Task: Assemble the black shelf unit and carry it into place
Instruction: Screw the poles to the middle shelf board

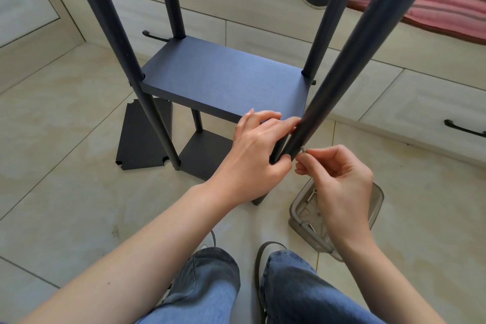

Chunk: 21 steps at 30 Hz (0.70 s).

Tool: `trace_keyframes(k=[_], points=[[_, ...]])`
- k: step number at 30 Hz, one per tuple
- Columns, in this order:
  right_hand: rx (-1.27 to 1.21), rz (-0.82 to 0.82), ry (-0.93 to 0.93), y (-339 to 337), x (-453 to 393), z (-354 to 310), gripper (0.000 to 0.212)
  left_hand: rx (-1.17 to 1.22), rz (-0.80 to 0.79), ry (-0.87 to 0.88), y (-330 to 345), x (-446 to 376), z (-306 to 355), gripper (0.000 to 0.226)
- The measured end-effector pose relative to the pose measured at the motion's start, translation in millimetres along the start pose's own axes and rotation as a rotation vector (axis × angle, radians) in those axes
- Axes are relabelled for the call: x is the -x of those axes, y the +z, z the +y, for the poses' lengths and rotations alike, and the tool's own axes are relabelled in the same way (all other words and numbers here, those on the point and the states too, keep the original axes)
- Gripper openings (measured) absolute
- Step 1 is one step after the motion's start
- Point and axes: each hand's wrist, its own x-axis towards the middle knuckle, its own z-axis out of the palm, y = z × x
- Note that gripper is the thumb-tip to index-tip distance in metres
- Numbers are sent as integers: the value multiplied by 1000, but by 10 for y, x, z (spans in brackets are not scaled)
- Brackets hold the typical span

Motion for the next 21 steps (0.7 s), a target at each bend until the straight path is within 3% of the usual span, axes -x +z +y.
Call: trace_keyframes(k=[3,8,18,21], points=[[-73,21,59,15,5,11,7,-3,-5,-4,-8,-1,5,56],[114,41,-87,16,54,35,13,-3,-18,-7,-13,7,23,57],[126,11,-114,-27,7,35,11,-16,-4,3,-9,-7,20,53],[215,-23,-213,-55,-11,45,10,-26,-8,5,-7,-16,13,52]])
